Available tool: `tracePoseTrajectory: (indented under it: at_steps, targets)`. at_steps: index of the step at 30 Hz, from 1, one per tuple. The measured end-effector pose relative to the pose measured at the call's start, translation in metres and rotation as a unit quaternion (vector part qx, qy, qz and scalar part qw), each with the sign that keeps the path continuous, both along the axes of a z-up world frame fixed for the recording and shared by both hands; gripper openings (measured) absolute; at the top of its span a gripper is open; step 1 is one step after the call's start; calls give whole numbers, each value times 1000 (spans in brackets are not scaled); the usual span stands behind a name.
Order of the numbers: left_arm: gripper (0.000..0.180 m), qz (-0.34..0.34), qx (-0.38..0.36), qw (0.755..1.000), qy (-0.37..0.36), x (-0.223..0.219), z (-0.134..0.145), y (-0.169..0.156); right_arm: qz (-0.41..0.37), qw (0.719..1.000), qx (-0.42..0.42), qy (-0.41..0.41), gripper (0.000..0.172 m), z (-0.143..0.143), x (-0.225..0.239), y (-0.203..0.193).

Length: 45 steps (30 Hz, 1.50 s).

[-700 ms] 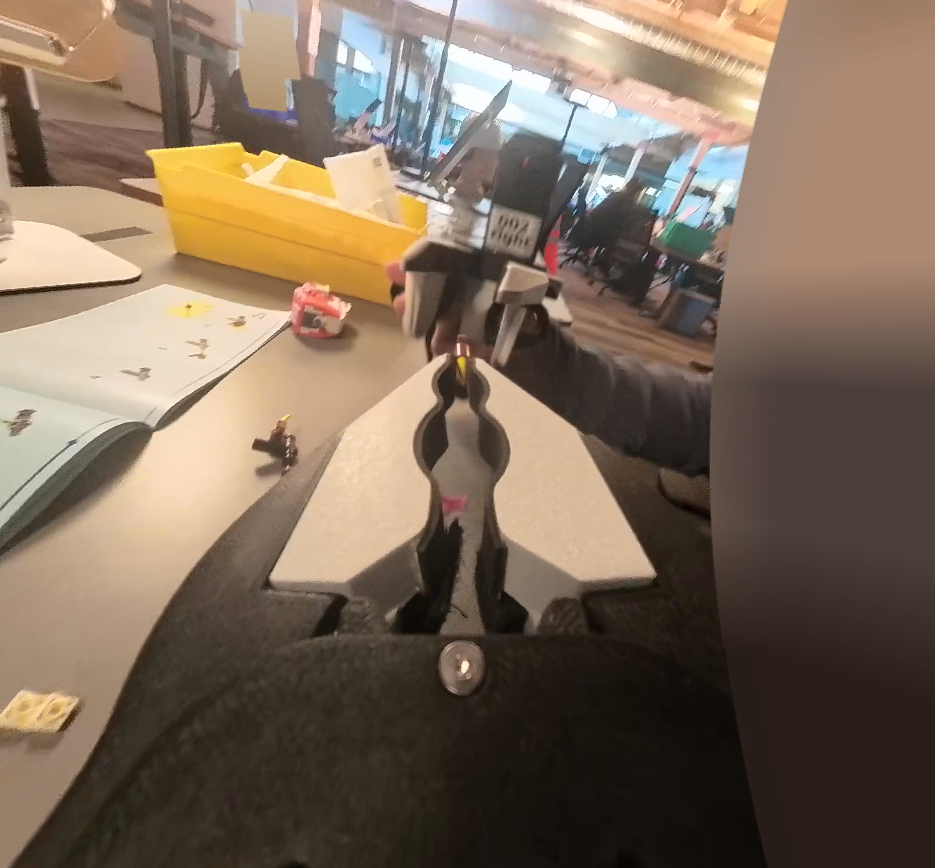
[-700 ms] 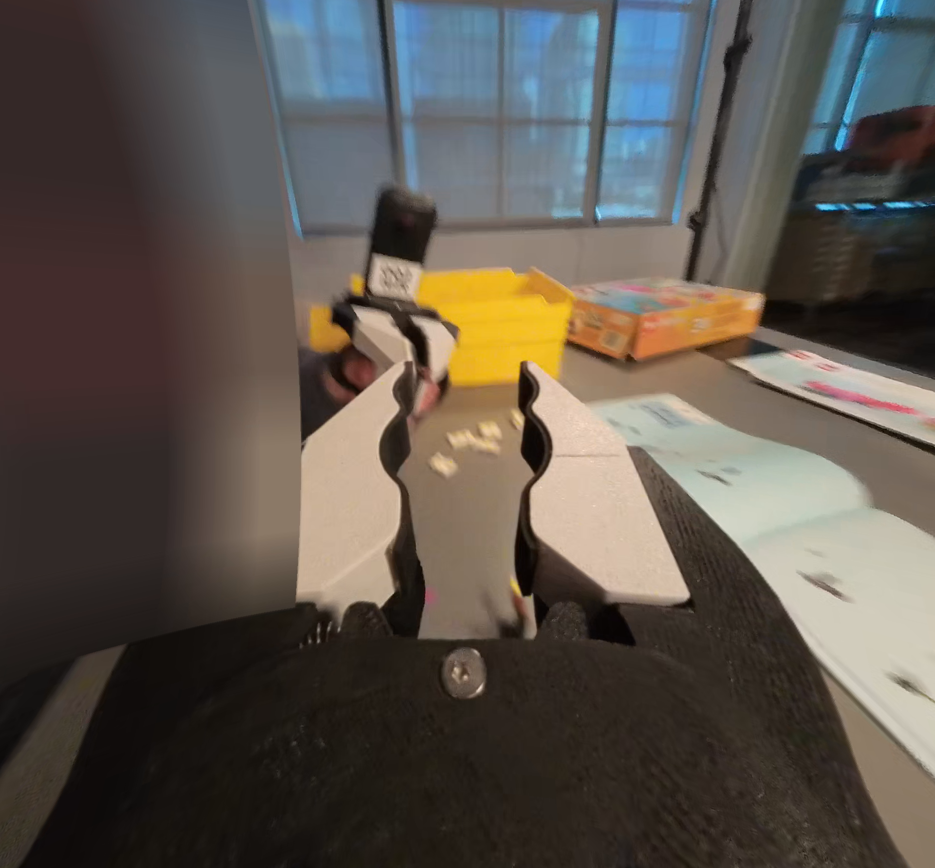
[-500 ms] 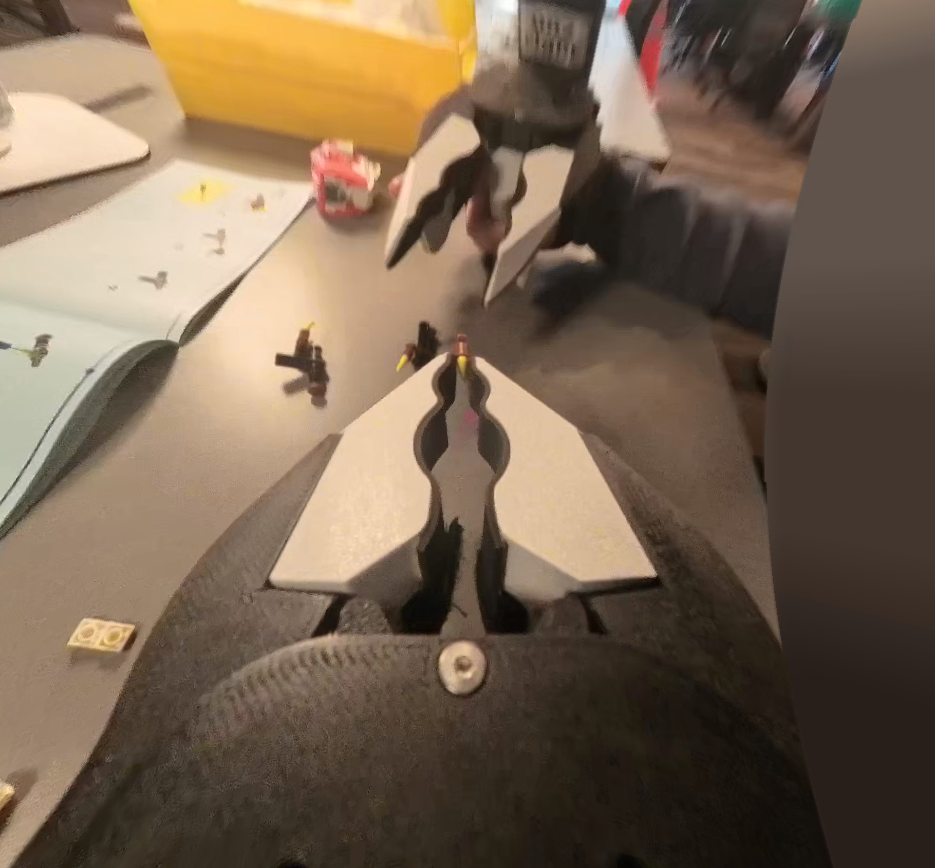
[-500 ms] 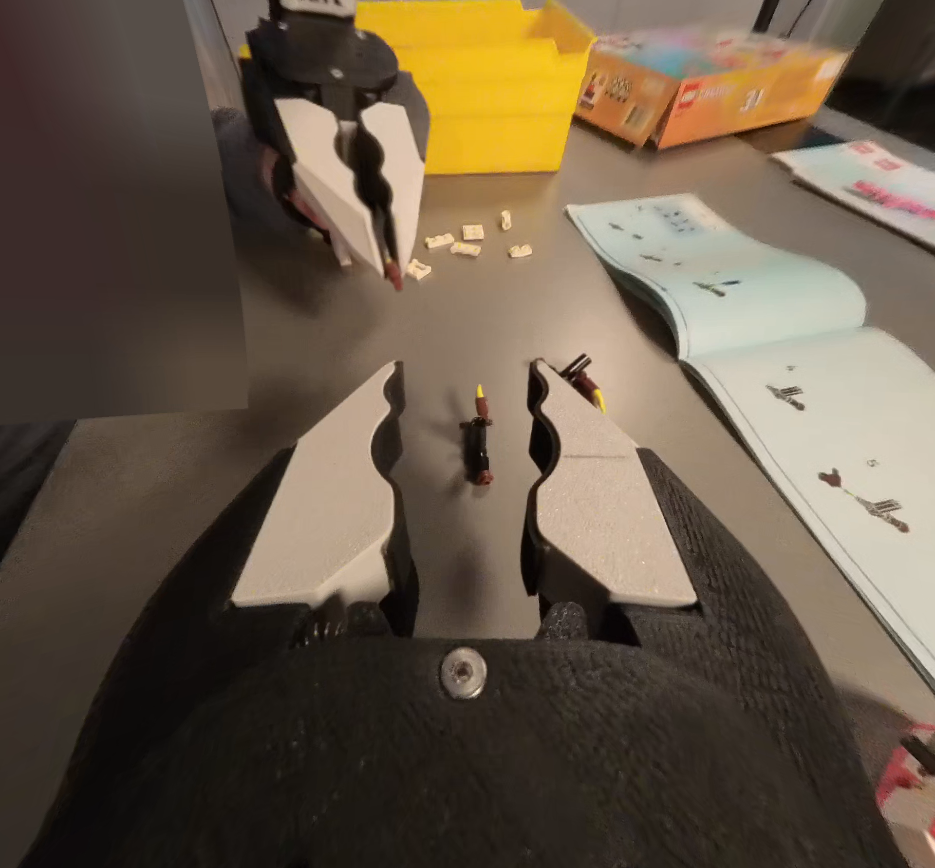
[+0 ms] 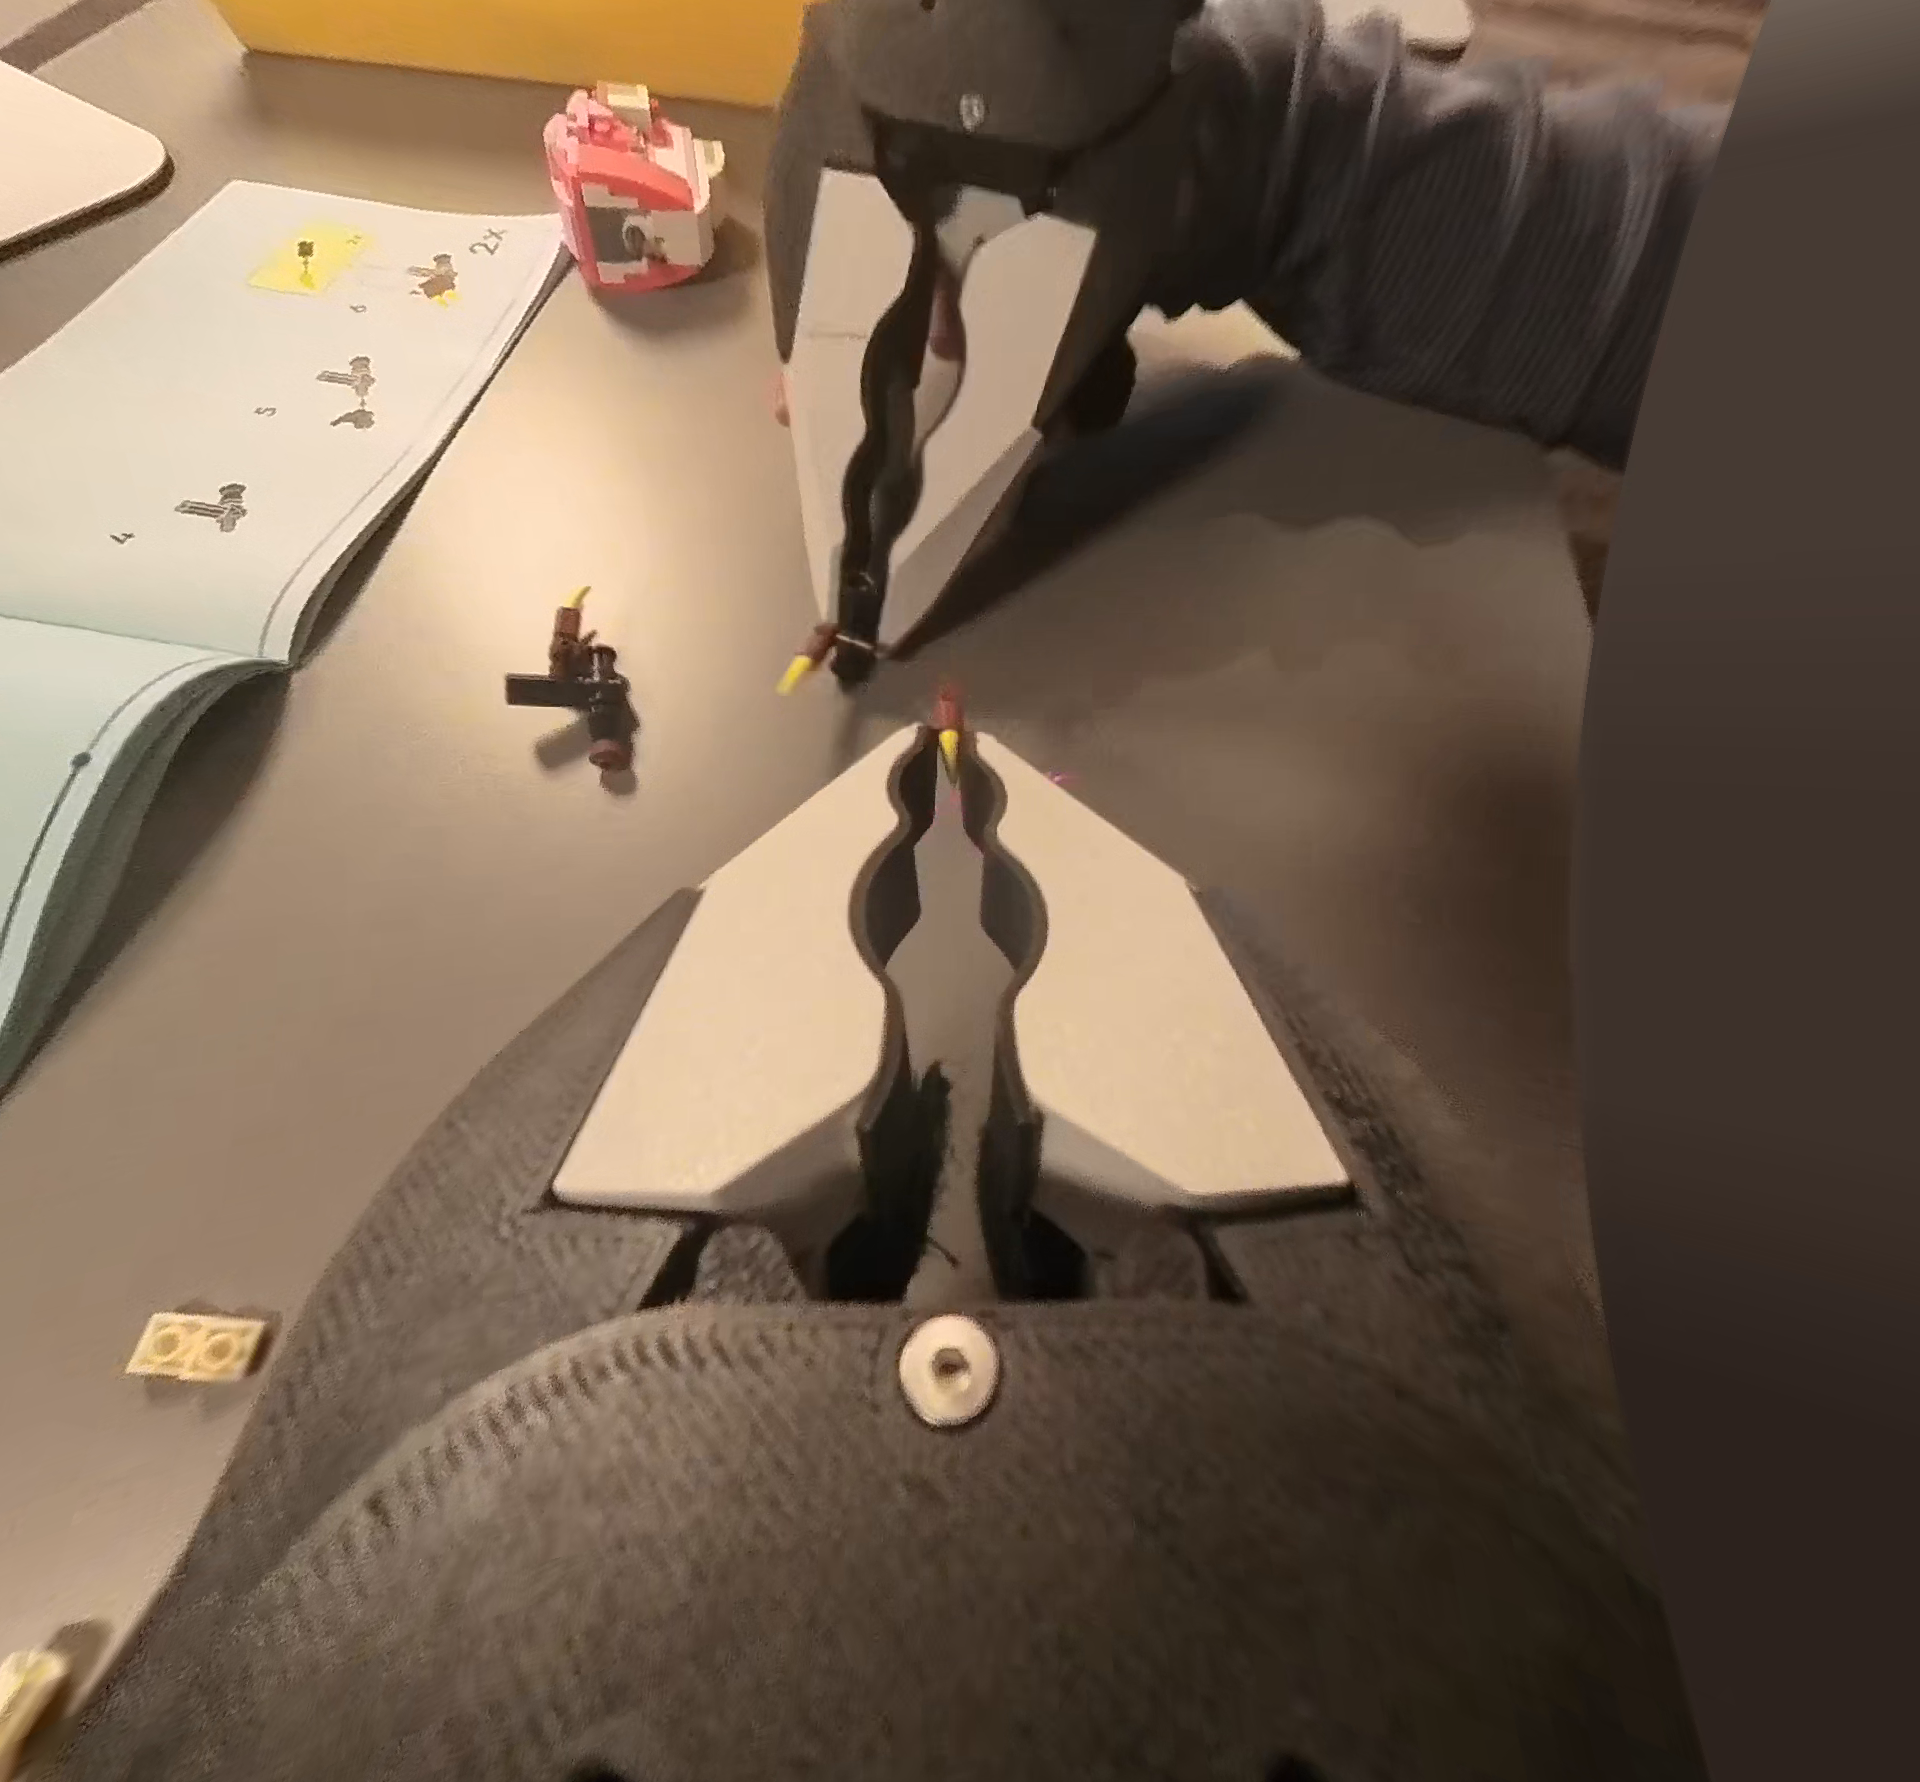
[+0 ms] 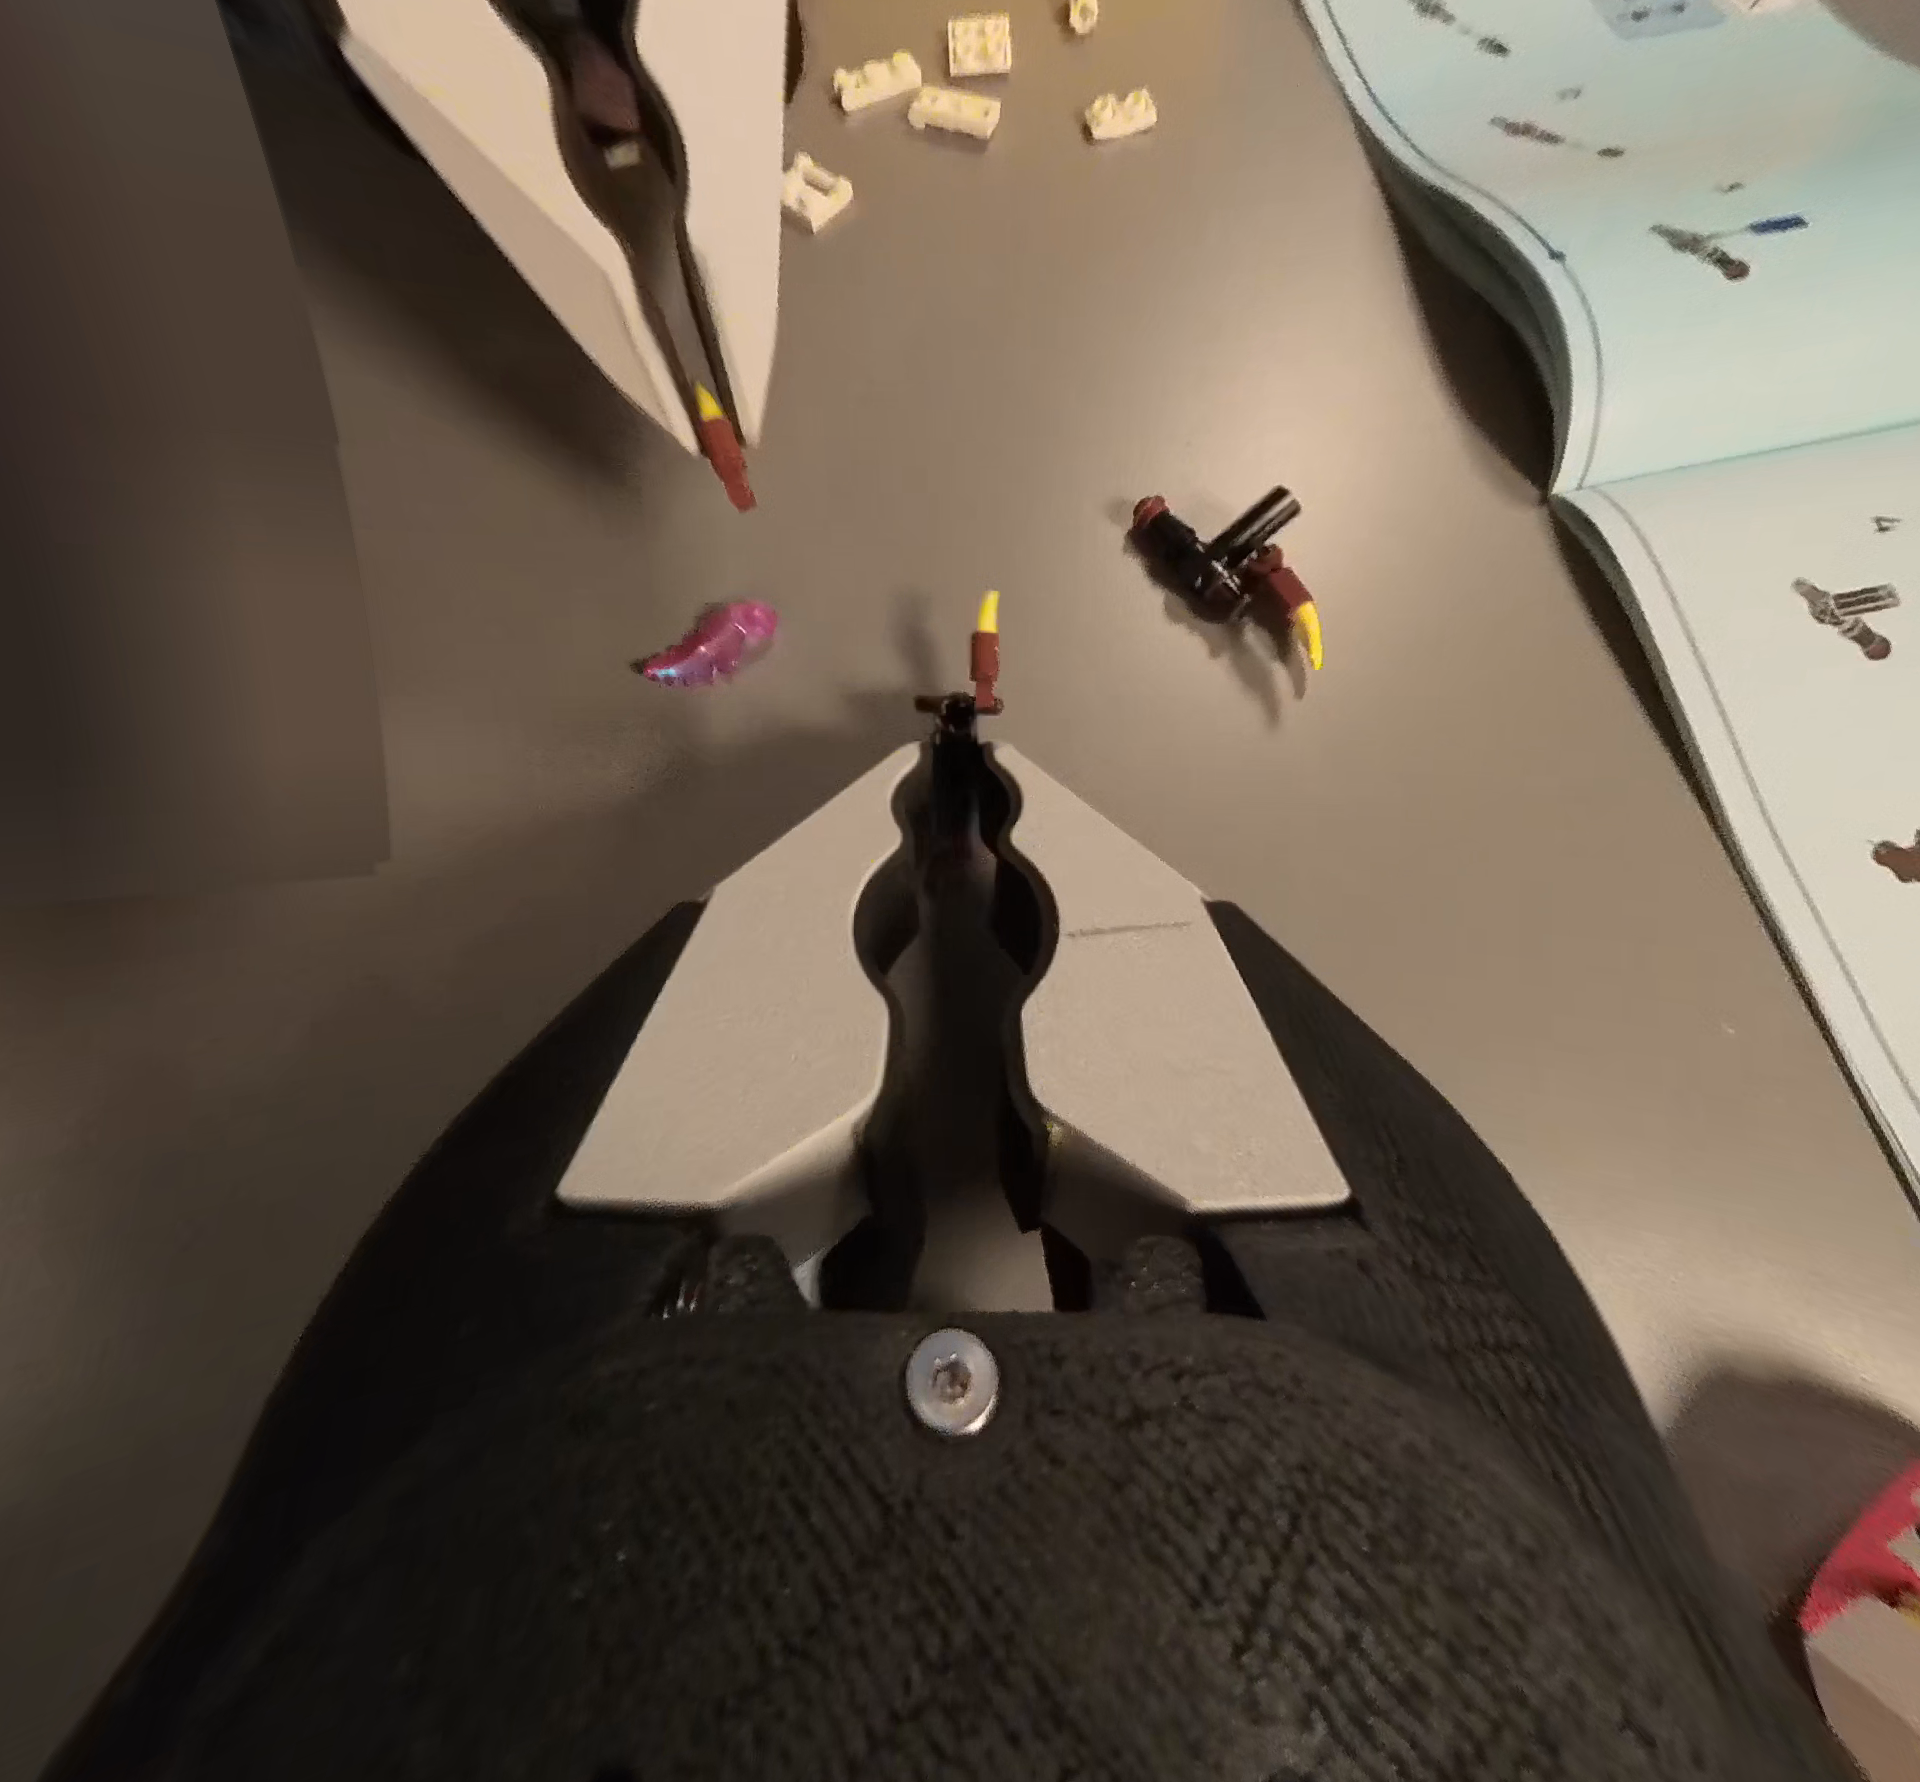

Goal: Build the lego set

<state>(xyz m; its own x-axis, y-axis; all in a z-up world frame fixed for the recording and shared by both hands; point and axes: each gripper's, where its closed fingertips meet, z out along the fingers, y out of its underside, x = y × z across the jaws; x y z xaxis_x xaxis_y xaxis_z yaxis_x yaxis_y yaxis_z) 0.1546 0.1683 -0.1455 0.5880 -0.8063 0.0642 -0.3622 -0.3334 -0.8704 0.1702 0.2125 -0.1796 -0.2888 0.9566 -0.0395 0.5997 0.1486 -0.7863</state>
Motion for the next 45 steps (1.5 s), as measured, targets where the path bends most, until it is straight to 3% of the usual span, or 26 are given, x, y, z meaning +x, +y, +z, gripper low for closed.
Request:
tracePoseTrajectory:
  at_steps: [7,11,18,22,27,31,36,45]
  targets:
    - [2,-7,14,1000,21,0,-4,0,16,999,21,39,5,10,-10,-13]
    - [3,-20,92,993,70,-7,-1,1,26,995,58,79,5,19,-16,-24]
    - [2,-48,295,934,196,-12,3,-1,25,969,207,129,5,22,-28,-26]
    - [2,-53,383,882,267,-22,1,1,23,951,268,149,5,22,-33,-27]
    - [2,-64,411,853,314,-25,-8,3,29,937,316,148,5,17,-36,-27]
    - [2,-76,404,853,322,-24,-15,2,26,931,330,152,5,17,-37,-28]
    - [2,-63,370,888,265,-23,-11,3,18,921,354,159,5,18,-38,-27]
    - [2,-54,325,920,213,-24,-9,3,8,915,362,175,5,23,-38,-26]
